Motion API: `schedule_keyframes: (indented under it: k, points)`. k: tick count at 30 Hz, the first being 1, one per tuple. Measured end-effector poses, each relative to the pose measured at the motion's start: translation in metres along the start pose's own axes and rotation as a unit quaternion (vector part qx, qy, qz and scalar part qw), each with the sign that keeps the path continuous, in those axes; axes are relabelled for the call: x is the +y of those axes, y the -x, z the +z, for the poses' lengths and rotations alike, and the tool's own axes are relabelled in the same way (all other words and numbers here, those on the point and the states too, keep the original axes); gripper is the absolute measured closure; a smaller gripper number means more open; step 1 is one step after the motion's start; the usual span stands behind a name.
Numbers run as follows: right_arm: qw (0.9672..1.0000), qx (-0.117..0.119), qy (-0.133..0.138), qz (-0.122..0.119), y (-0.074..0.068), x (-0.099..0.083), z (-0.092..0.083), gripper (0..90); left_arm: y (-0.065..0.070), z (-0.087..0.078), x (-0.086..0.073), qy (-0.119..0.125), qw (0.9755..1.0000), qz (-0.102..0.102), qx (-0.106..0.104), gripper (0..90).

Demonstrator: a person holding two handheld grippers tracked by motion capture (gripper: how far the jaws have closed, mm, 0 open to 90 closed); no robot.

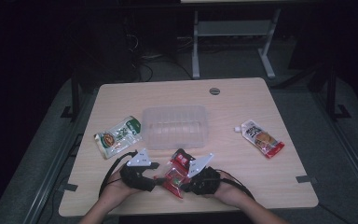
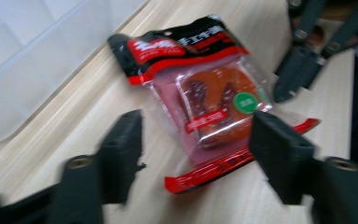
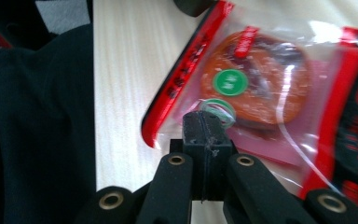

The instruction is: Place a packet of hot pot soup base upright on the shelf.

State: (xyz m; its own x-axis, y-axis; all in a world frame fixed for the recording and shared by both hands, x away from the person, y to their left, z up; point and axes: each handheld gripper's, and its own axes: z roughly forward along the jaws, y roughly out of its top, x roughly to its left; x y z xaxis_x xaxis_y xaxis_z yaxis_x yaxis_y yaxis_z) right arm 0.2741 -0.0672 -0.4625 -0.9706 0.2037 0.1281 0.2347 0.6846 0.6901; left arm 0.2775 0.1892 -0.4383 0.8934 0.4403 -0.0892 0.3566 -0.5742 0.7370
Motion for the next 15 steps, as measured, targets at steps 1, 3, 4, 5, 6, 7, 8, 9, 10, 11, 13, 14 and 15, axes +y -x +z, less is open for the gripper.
schedule_keyframes:
  k: [1, 3, 4, 5, 6, 7, 8, 9, 10, 11, 13, 14, 15]
  points:
    - [0.9997, -0.01, 0.01, 0.02, 0.003, 0.0, -0.008, 90.0, 0.001, 0.0, 0.002, 0.001, 1.0, -0.002, -0.005, 50.7]
    - [0.9994, -0.019, 0.016, 0.023, 0.007, -0.001, -0.013, 90.0, 0.004, 0.0, 0.006, 0.001, 0.9997, -0.01, -0.021, 56.6]
    - [0.9988, -0.029, 0.023, 0.031, 0.011, -0.002, -0.018, 90.0, 0.005, 0.0, 0.007, 0.001, 0.9996, -0.011, -0.027, 64.4]
    - [0.998, -0.044, 0.028, 0.037, 0.02, -0.005, -0.025, 90.0, 0.007, 0.001, 0.009, -0.001, 0.9992, -0.013, -0.037, 75.1]
    - [0.998, -0.044, 0.028, 0.037, 0.02, -0.005, -0.025, 90.0, 0.01, 0.002, 0.01, -0.004, 0.9989, -0.013, -0.045, 75.1]
    - [0.9959, -0.055, 0.034, 0.063, 0.028, -0.008, -0.031, 90.0, 0.016, 0.005, 0.014, -0.01, 0.9982, -0.006, -0.059, 83.1]
    - [0.9959, -0.055, 0.034, 0.063, 0.028, -0.008, -0.031, 90.0, 0.016, 0.005, 0.014, -0.01, 0.9982, -0.006, -0.059, 85.6]
    - [0.9957, -0.065, 0.031, 0.058, 0.034, -0.011, -0.033, 90.0, 0.02, 0.007, 0.015, -0.015, 0.9975, -0.005, -0.068, 85.6]
    - [0.9944, -0.07, 0.035, 0.072, 0.037, -0.012, -0.035, 90.0, 0.023, 0.009, 0.017, -0.018, 0.9972, -0.003, -0.073, 87.8]
    - [0.993, -0.079, 0.033, 0.081, 0.045, -0.016, -0.036, 90.0, 0.029, 0.014, 0.018, -0.023, 0.9964, -0.003, -0.082, 89.2]
    - [0.9919, -0.089, 0.028, 0.087, 0.052, -0.017, -0.036, 90.0, 0.036, 0.022, 0.02, -0.034, 0.9953, 0.004, -0.09, 89.3]
    - [0.9919, -0.089, 0.028, 0.087, 0.052, -0.017, -0.036, 90.0, 0.036, 0.022, 0.02, -0.034, 0.9953, 0.004, -0.09, 89.3]
    - [0.991, -0.093, 0.03, 0.092, 0.059, -0.019, -0.035, 90.0, 0.04, 0.028, 0.021, -0.043, 0.9939, 0.009, -0.101, 89.3]
